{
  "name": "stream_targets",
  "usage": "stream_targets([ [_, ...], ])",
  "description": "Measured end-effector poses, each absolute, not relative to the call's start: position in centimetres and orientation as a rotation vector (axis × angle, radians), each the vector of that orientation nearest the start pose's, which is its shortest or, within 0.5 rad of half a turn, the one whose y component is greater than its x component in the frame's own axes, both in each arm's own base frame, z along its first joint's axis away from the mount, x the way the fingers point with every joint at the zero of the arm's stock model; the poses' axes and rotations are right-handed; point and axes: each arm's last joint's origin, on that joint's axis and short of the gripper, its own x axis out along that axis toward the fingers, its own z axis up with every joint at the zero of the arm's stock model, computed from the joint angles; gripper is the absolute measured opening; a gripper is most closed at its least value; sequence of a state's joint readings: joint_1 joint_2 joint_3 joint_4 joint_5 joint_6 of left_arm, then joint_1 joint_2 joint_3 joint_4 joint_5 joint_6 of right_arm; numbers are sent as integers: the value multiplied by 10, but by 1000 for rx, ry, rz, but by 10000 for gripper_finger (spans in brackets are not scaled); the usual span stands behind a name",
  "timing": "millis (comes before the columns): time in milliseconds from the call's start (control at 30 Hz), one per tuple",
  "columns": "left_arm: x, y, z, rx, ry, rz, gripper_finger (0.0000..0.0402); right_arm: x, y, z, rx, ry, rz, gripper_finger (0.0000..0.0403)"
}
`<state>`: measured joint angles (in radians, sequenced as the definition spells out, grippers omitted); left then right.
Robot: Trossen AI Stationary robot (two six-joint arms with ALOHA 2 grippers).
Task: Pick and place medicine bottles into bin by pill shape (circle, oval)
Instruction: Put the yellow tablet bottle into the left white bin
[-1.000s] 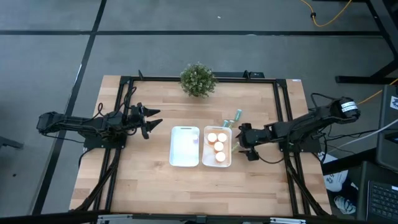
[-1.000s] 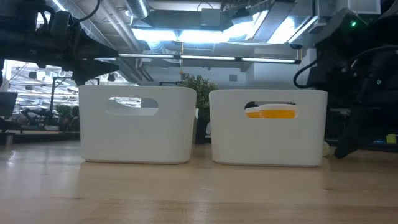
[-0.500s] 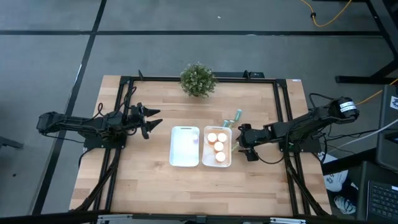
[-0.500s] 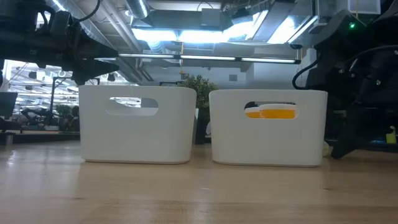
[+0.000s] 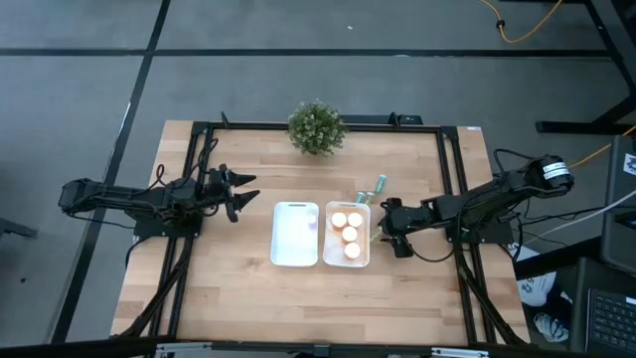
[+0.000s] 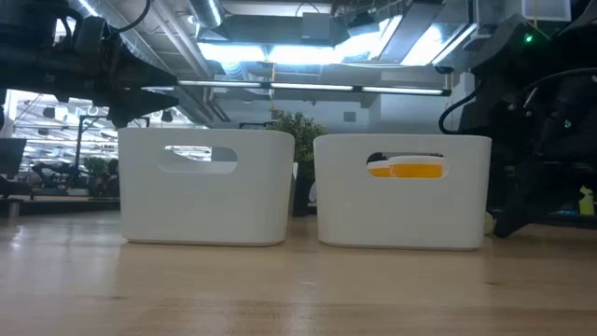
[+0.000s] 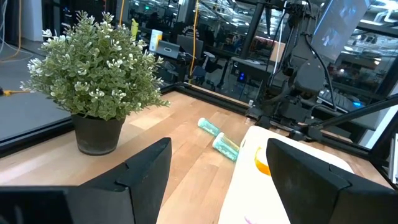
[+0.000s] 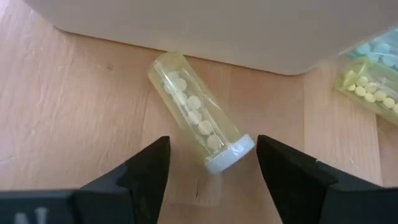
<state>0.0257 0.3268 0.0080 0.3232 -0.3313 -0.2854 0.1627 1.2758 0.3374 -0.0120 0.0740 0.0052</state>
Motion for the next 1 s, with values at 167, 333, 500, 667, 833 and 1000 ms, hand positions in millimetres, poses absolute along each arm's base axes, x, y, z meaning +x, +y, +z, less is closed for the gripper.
stream_targets([
  [167, 116, 12, 169, -283, -55, 354, 255, 189, 29, 115, -55, 959, 52, 193],
  [333, 116, 12, 169, -283, -55, 354, 255, 189, 30, 114, -43, 961, 49, 145],
  [500, 116, 12, 169, -283, -55, 354, 255, 189, 34, 114, -54, 960, 66, 104],
  [667, 116, 12, 169, -283, -55, 354, 255, 187, 38, 114, -35, 968, 67, 70],
  [833, 116, 12, 169, -283, -55, 354, 255, 185, 42, 114, 17, 987, 45, 46],
  [1000, 116, 12, 169, -283, -55, 354, 255, 183, 45, 113, 137, 1017, 17, 43],
])
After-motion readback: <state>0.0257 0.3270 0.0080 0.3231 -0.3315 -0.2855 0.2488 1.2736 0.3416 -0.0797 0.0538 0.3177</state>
